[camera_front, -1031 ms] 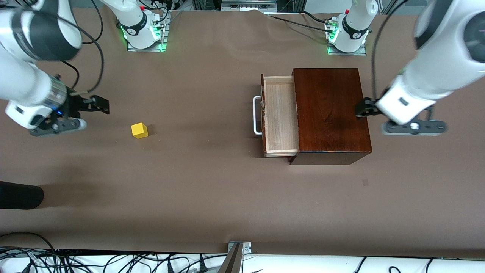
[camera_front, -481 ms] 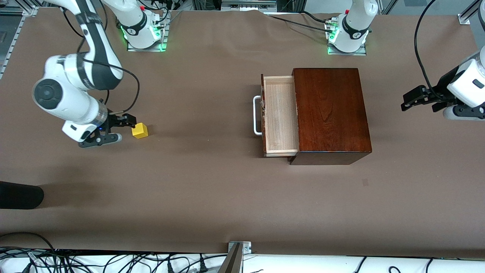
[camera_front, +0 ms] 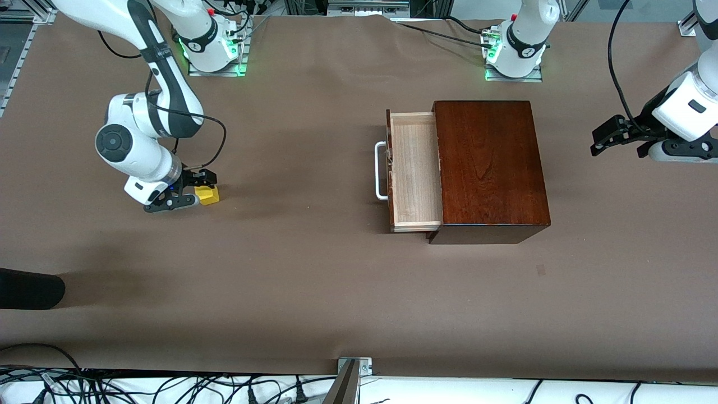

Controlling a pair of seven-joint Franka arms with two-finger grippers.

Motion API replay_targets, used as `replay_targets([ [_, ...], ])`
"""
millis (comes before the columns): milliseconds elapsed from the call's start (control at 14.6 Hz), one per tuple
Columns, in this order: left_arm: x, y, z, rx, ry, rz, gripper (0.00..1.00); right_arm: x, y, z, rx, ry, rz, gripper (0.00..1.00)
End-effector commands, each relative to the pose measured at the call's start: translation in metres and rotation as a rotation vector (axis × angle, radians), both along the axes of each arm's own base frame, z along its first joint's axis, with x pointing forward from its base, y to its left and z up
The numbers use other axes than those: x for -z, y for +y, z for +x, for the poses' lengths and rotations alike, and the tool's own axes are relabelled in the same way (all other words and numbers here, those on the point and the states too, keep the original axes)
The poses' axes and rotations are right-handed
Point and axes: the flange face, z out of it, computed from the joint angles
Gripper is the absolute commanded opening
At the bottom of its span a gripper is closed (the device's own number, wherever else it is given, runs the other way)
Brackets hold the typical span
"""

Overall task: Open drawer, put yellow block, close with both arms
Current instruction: 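Grasp the yellow cube with the right gripper and lift it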

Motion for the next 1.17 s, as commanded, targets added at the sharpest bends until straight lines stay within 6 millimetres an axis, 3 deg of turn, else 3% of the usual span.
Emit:
replay_targets([
  [0, -0.004, -0.002, -0.003, 0.013, 0.002, 0.023, 1.00, 0.016, 0.001, -0.002, 0.007, -0.005, -0.004, 1.00],
  [412, -0.005, -0.005, -0.003, 0.028, 0.000, 0.023, 1.00, 0.055, -0.001, -0.013, 0.013, -0.002, -0.008, 1.00],
  [481, -0.005, -0.005, -0.003, 0.028, 0.000, 0.023, 1.00, 0.057, -0.001, -0.014, 0.015, 0.002, -0.009, 0.94],
  [550, -0.007, -0.007, -0.003, 0.031, -0.005, 0.023, 1.00, 0.058, -0.001, -0.014, 0.013, 0.002, -0.009, 0.84],
  [893, -0.010, -0.012, -0.003, 0.042, -0.006, 0.023, 1.00, 0.057, -0.001, -0.011, 0.014, 0.004, -0.010, 0.07],
  [962, -0.010, -0.013, -0.003, 0.043, -0.006, 0.023, 1.00, 0.052, 0.000, -0.009, 0.013, -0.004, -0.008, 0.00],
  [1100, -0.010, -0.012, -0.004, 0.043, -0.005, 0.023, 1.00, 0.027, 0.013, 0.000, -0.018, -0.021, 0.006, 0.00],
])
